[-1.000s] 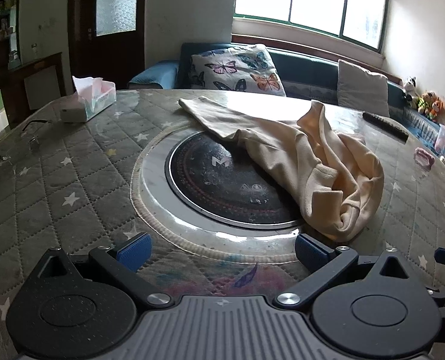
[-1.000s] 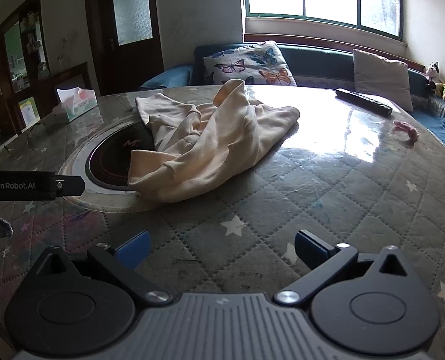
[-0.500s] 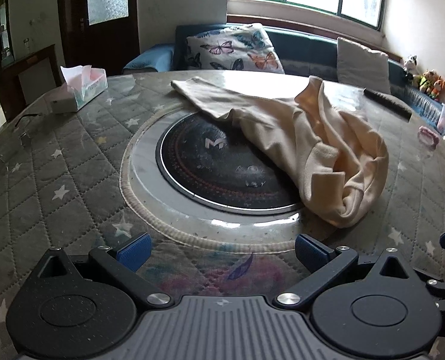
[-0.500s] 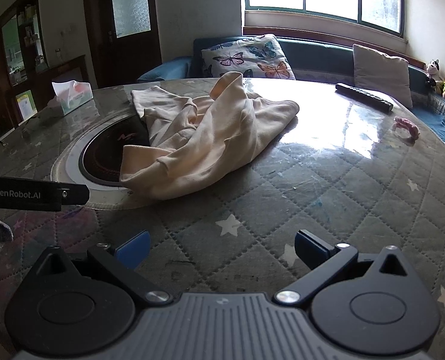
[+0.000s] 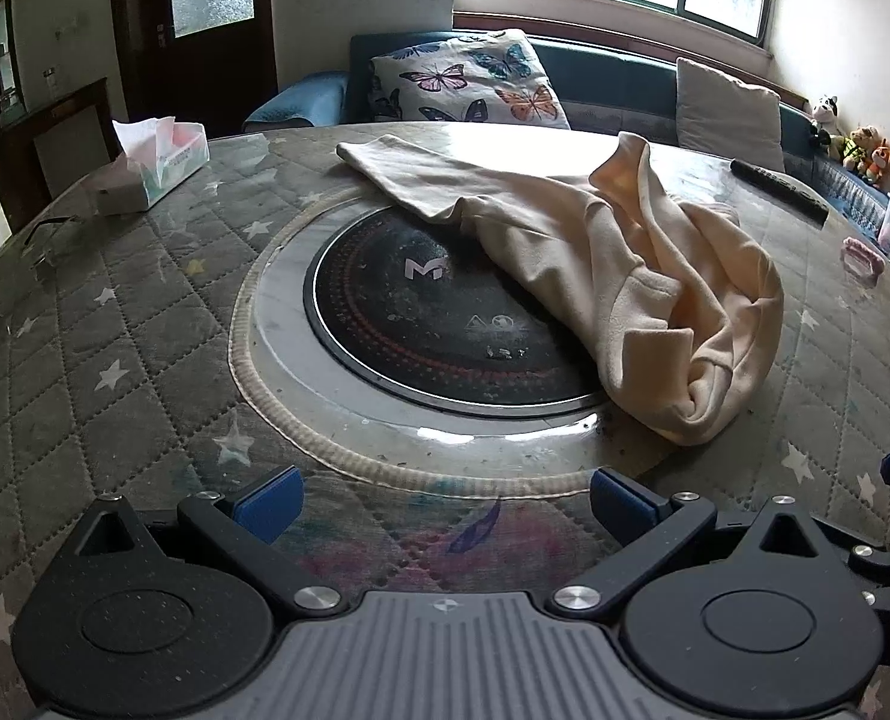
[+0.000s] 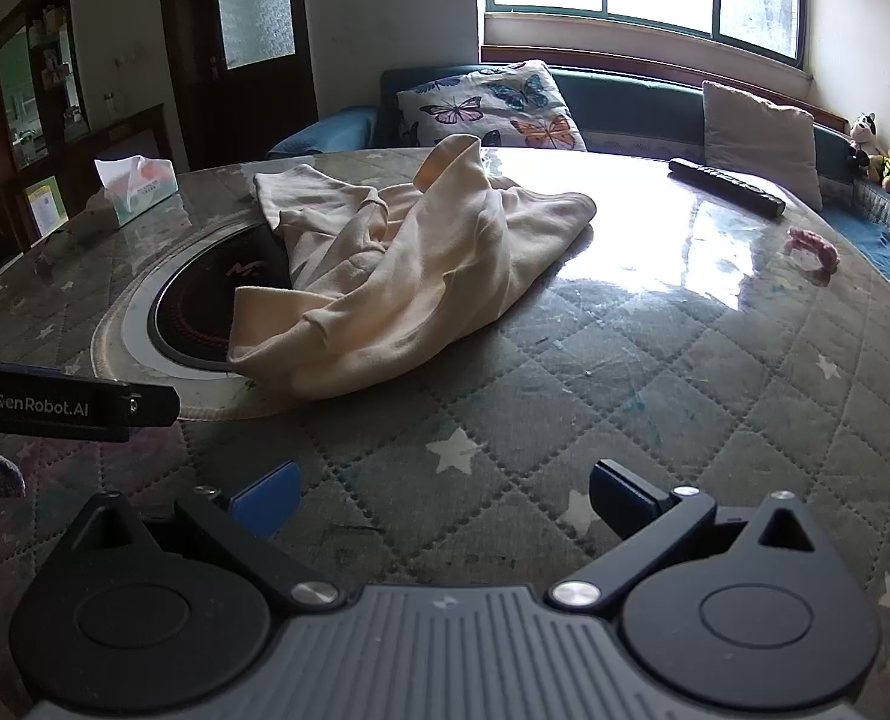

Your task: Fold clothes

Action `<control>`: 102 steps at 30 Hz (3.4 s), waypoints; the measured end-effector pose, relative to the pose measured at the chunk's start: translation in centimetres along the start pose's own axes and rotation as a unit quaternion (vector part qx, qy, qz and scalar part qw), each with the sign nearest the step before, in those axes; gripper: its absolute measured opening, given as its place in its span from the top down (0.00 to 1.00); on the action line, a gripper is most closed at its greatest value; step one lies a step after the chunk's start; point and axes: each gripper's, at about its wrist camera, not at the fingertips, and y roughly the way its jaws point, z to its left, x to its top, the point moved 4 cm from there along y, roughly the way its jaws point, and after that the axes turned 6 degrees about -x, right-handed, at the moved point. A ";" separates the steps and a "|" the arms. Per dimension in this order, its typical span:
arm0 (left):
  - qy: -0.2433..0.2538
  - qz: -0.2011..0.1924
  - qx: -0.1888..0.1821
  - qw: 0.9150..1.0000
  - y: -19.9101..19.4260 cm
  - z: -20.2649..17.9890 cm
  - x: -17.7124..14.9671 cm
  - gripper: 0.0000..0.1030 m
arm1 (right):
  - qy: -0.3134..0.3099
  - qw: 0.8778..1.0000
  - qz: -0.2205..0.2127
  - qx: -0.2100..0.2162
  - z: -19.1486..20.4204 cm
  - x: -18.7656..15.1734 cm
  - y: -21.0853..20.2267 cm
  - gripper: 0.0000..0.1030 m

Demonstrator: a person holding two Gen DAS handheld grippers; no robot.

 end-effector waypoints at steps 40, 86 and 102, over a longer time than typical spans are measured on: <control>0.022 -0.004 0.019 1.000 2.1 0.3 4.6 0.00 | -0.023 0.997 -0.065 0.020 -1.1 9.7 2.9 0.01; 0.058 -0.015 0.040 0.997 -1.9 -1.4 4.7 0.00 | -0.014 0.999 -0.042 0.001 -0.5 6.8 1.0 0.00; 0.070 -0.024 0.041 0.996 -3.1 -2.2 4.8 0.00 | -0.011 0.999 -0.041 0.002 -0.4 6.7 0.8 0.00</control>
